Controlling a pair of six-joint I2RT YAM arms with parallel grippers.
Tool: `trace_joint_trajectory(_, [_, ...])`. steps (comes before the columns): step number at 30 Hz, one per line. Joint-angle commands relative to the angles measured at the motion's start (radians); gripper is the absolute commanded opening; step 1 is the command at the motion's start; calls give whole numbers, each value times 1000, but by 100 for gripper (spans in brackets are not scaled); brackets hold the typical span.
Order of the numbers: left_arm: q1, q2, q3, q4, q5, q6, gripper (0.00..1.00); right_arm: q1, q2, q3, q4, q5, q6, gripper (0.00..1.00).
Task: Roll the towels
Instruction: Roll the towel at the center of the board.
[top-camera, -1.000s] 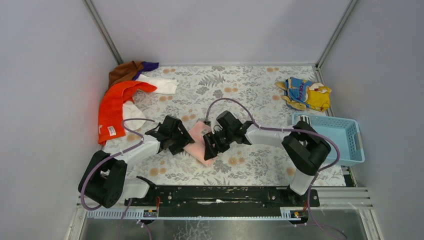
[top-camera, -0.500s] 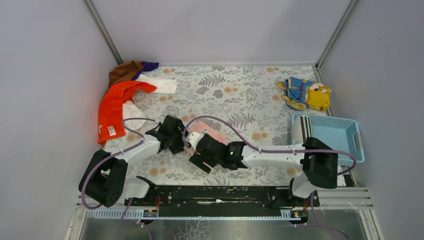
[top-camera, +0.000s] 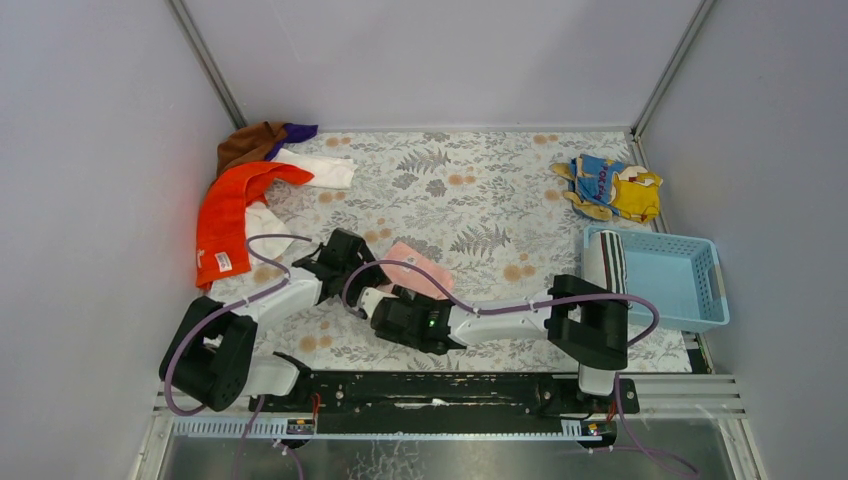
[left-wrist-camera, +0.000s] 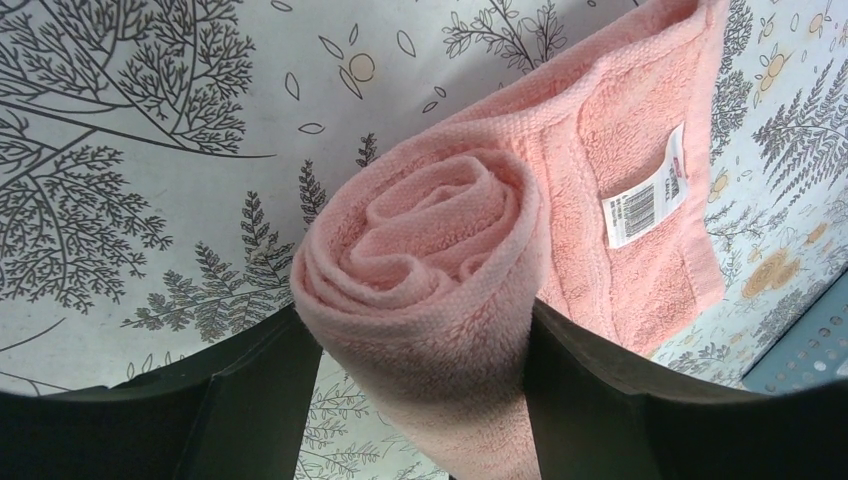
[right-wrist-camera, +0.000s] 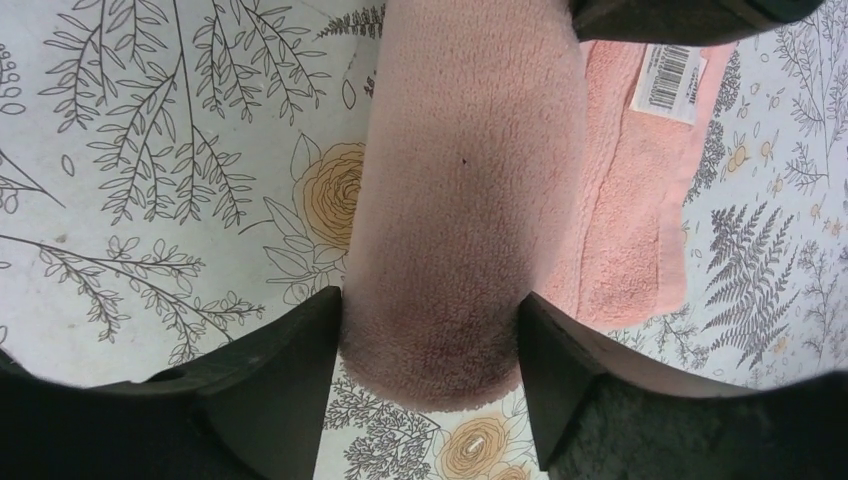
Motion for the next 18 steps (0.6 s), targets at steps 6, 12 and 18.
trace_joint_trajectory(6, [5, 17, 11, -117, -48, 55, 71, -65, 65, -30, -43, -287, 64, 39])
trace_joint_trajectory(12, [11, -95, 77, -167, -75, 48, 82, -219, 20, -60, -50, -678, 123, 29])
trace_joint_trajectory(18, [51, -203, 115, -242, -68, 52, 88, -342, 42, -59, -43, -980, 173, 27])
